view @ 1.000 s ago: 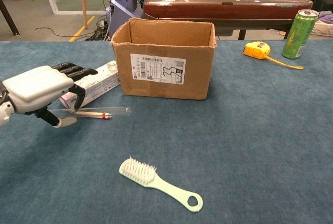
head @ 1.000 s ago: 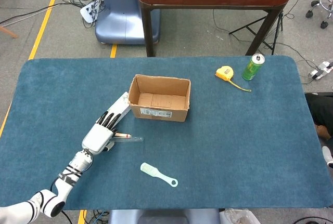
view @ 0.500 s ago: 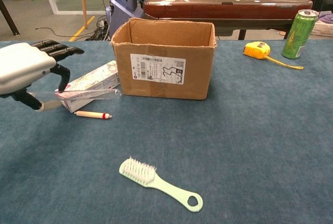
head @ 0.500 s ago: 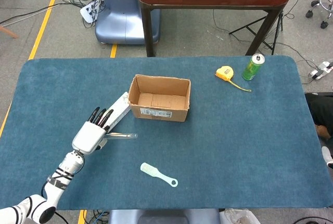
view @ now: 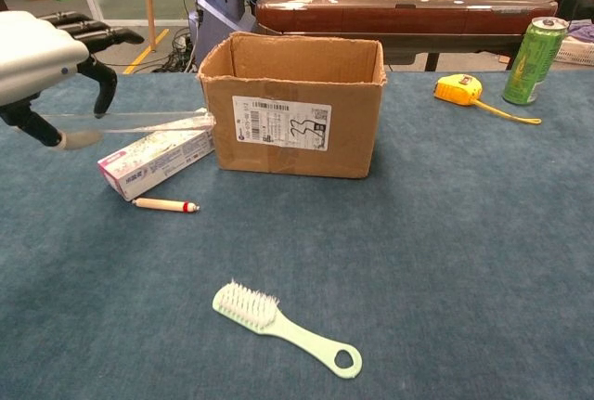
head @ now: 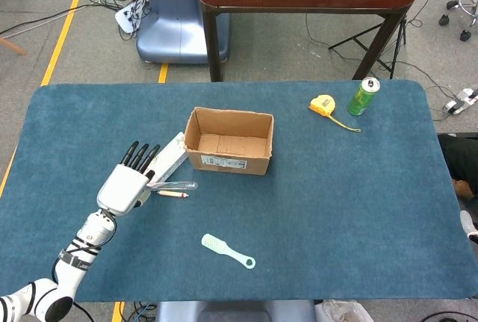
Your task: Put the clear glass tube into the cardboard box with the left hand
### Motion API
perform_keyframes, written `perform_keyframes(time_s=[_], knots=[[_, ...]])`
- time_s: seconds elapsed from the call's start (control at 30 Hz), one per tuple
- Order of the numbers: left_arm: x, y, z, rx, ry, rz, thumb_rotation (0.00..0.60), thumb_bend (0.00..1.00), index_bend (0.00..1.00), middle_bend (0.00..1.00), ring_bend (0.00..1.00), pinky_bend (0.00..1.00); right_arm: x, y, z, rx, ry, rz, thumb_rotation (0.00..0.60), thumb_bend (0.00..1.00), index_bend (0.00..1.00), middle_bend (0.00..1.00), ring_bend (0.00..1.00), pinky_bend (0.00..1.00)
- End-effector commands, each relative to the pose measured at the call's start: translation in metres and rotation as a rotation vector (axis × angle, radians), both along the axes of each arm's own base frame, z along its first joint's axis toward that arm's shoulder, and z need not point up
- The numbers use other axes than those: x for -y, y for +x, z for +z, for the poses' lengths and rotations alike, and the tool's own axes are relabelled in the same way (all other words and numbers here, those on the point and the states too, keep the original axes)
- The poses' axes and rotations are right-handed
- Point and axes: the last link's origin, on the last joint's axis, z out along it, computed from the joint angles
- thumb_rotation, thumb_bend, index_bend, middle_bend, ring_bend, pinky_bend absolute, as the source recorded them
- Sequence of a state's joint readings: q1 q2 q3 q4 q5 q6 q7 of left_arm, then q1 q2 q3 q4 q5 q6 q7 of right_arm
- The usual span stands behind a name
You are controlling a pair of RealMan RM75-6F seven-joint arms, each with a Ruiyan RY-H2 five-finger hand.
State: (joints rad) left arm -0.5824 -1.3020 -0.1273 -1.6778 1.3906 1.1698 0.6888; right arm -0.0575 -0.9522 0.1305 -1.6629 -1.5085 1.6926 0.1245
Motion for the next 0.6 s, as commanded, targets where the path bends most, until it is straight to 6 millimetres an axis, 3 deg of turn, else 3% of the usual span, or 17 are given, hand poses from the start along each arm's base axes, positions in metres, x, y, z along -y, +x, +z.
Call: perform_keyframes(time_s=[0.03, 0.6], knots=[[-0.006, 0.015, 0.009, -0.017, 0.006, -0.017, 0.600, 0.28, 0.61, 0.00, 0.00, 0.01, 0.000, 0.000, 0.000, 0.000, 0.000, 0.000, 0.600, 0.36, 0.56, 0.49, 0.42, 0.51], [-0.041, 0.071, 0.008, -0.003, -0.048, -0.017, 0.600, 0.28, 0.61, 0.00, 0.00, 0.01, 0.001, 0.000, 0.000, 0.004, 0.008, 0.000, 0.600, 0.36, 0.56, 0.49, 0.42, 0.51]])
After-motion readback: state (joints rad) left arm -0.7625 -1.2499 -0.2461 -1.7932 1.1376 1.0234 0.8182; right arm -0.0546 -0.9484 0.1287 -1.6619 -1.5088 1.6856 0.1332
